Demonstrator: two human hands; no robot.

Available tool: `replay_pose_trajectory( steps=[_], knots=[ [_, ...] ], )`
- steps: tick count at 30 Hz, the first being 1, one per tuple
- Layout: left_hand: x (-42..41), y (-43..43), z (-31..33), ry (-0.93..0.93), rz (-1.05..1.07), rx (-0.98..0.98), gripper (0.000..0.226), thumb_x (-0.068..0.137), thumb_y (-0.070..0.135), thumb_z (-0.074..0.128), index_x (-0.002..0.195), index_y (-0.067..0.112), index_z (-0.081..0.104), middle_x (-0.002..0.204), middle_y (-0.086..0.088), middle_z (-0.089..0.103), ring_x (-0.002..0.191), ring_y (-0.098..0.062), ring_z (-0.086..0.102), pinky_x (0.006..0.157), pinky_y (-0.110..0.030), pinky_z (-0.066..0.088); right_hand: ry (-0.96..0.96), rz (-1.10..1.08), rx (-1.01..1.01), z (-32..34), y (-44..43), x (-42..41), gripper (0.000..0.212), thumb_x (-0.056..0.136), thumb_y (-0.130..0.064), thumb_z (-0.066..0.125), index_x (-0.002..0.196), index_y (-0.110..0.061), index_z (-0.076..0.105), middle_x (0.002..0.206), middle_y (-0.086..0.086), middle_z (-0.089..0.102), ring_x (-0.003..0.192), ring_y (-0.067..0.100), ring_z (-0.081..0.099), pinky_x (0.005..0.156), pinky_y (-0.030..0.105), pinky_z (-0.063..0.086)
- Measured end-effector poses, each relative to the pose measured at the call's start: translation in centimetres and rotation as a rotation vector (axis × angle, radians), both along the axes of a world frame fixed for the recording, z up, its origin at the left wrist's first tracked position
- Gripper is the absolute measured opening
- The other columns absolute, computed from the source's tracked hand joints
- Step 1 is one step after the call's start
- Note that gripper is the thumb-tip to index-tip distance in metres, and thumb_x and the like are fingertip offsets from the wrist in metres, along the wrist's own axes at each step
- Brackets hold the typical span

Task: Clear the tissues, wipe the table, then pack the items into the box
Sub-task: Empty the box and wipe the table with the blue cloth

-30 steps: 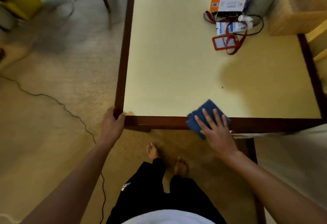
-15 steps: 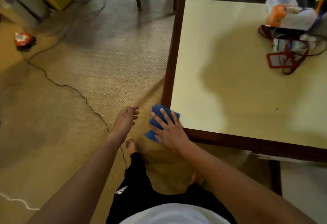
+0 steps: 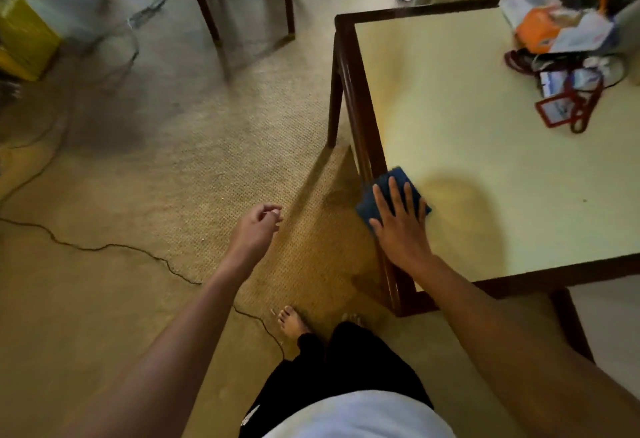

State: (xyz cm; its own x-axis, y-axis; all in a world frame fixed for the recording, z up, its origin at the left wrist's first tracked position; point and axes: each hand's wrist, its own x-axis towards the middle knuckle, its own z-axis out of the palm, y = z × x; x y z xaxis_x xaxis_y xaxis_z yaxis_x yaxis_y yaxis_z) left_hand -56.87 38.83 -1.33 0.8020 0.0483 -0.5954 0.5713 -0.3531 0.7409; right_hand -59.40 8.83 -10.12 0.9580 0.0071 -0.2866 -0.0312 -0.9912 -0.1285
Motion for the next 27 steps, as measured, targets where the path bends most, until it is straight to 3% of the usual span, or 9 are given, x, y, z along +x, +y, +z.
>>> replay_pose_trajectory(
  steps=[3,7,12,15,23,27],
  knots=[
    [3.0,-0.2,0.9,0.006,-0.106,0.022,0.020,0.104,0.028,0.052,0.116,0.027,0.068,0.110,0.001,0.072,0.104,-0.019,0.068,0.077,-0.035,0.050,-0.032,-0.068,-0.019,-0.8,0.5,-2.4,0.081,0.101,-0.044,0.055,0.165,-0.024,0.009,0.172,0.010,-0.001,0.157,0.038,0.000,0.121,0.067,0.010],
    [8.0,-1.3,1.9,-0.049,-0.265,0.100,0.017,0.103,0.030,0.055,0.112,0.032,0.069,0.105,0.003,0.073,0.097,-0.021,0.070,0.087,-0.046,0.056,-0.050,-0.128,-0.025,-1.8,1.3,3.6,0.086,0.097,-0.043,0.061,0.165,-0.023,0.012,0.172,0.012,0.005,0.157,0.040,0.006,0.119,0.069,0.012],
    [15.0,-2.2,2.8,-0.114,-0.371,0.154,0.019,0.104,0.031,0.057,0.117,0.029,0.070,0.109,0.007,0.071,0.103,-0.009,0.067,0.086,-0.034,0.054,-0.049,-0.174,0.007,-1.6,2.2,15.1,0.081,0.105,-0.043,0.044,0.162,-0.027,-0.011,0.170,0.008,-0.019,0.156,0.037,-0.016,0.122,0.066,0.000],
    [21.0,-3.3,3.0,-0.112,-0.425,0.139,0.021,0.105,0.030,0.056,0.120,0.026,0.069,0.111,0.006,0.070,0.105,-0.008,0.065,0.080,-0.027,0.049,-0.072,-0.196,0.041,-1.5,2.7,23.6,0.079,0.106,-0.042,0.040,0.162,-0.027,-0.014,0.168,0.008,-0.024,0.154,0.037,-0.022,0.121,0.066,-0.005],
    [38.5,-6.4,2.0,-0.113,-0.459,0.166,0.019,0.104,0.028,0.058,0.119,0.025,0.070,0.111,0.007,0.070,0.101,-0.003,0.065,0.072,-0.019,0.046,-0.074,-0.177,0.113,-1.1,3.4,42.9,0.080,0.101,-0.036,0.049,0.164,-0.031,0.000,0.171,0.007,-0.013,0.156,0.037,-0.016,0.120,0.066,-0.006],
    [46.4,-7.4,2.0,-0.088,-0.484,0.186,0.018,0.103,0.030,0.059,0.116,0.027,0.071,0.111,0.008,0.071,0.104,-0.006,0.066,0.082,-0.025,0.051,-0.056,-0.157,0.125,-0.5,3.2,49.4,0.072,0.096,-0.031,0.053,0.160,-0.030,0.020,0.171,0.007,0.004,0.156,0.037,-0.010,0.118,0.066,-0.009]
  ],
)
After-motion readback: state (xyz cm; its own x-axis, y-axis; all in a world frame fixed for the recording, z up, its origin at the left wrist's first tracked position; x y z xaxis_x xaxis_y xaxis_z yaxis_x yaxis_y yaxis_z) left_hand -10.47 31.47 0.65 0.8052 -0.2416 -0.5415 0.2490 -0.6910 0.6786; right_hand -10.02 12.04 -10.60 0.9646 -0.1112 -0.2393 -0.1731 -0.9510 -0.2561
